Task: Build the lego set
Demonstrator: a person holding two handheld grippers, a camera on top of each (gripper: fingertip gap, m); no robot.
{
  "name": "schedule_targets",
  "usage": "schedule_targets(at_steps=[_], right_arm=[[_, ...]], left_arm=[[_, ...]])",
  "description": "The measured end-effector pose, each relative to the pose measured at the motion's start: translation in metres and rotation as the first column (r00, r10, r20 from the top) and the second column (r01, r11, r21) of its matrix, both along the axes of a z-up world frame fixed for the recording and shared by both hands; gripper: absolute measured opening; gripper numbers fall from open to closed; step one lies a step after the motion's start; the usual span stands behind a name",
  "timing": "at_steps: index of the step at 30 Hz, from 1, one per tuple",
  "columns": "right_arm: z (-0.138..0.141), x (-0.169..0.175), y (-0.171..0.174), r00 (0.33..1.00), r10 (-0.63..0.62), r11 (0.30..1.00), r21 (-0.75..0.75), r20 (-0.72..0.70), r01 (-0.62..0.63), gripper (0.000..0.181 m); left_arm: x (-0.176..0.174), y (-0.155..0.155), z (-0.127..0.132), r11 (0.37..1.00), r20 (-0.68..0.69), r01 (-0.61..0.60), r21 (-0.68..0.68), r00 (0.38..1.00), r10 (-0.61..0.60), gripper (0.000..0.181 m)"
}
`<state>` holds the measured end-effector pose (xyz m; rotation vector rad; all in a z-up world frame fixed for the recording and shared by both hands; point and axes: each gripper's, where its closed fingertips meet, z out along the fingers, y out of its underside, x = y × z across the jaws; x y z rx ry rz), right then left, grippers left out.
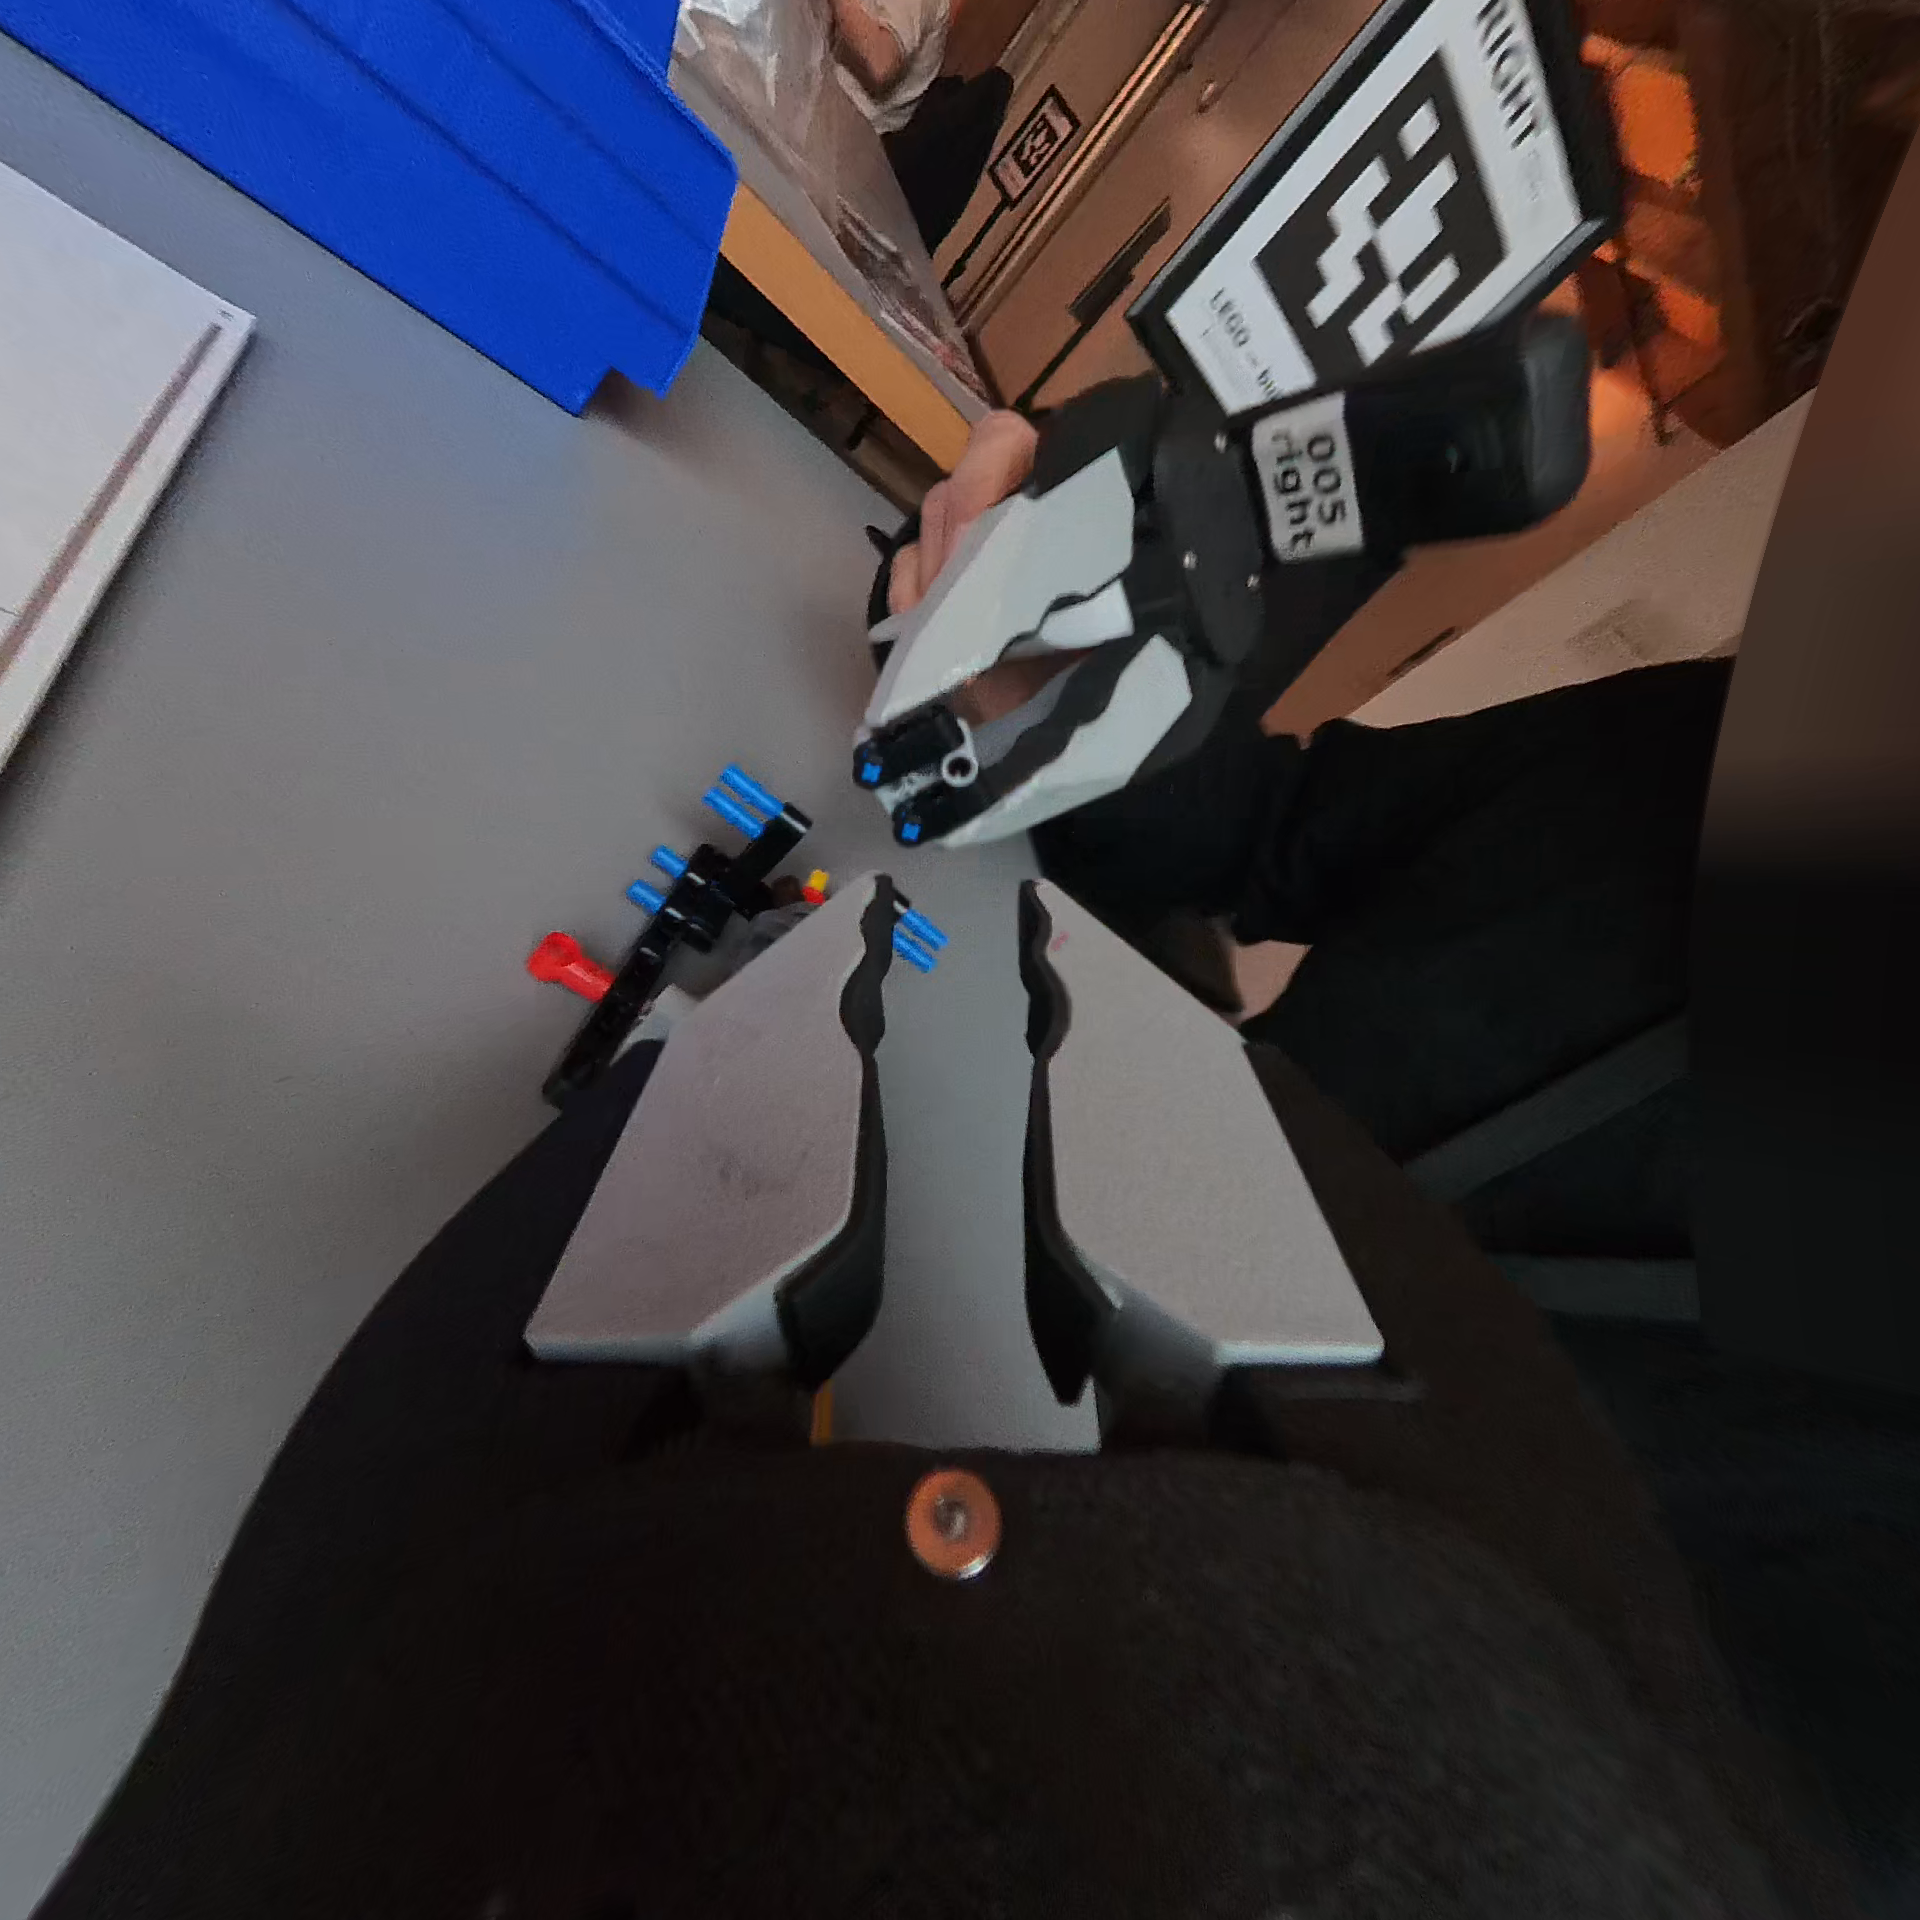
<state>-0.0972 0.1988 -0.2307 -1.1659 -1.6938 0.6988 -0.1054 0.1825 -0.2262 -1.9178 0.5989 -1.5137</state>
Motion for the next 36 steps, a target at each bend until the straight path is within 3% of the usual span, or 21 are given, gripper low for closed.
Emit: schedule_targets(at_steps=[4,7,13,36], right_arm=[[-0.015,0.022,0.010,0.994,-0.053,0.966,-0.246,0.092,0.074,0.020],[-0.020,0.027,0.004,0.992,-0.052,0.936,-0.342,0.112,0.088,0.020],[-0.033,0.027,0.002,0.986,-0.039,0.956,-0.282,0.162,0.084,0.020],[-0.047,0.026,-0.001,0.984,0.002,0.962,-0.269,0.178,0.047,0.021]], left_arm=[[-0.005,0.003,-0.020,0.991,-0.236,0.000,0.137,0.971,0.033,0.030],[0.004,-0.001,-0.025,0.977,-0.321,0.040,0.207,0.947,0.029,0.042],[0.012,-0.005,-0.035,0.967,-0.389,0.081,0.242,0.921,0.021,0.046],[0.013,-0.003,-0.047,0.968,-0.416,0.086,0.237,0.909,0.021,0.043]])
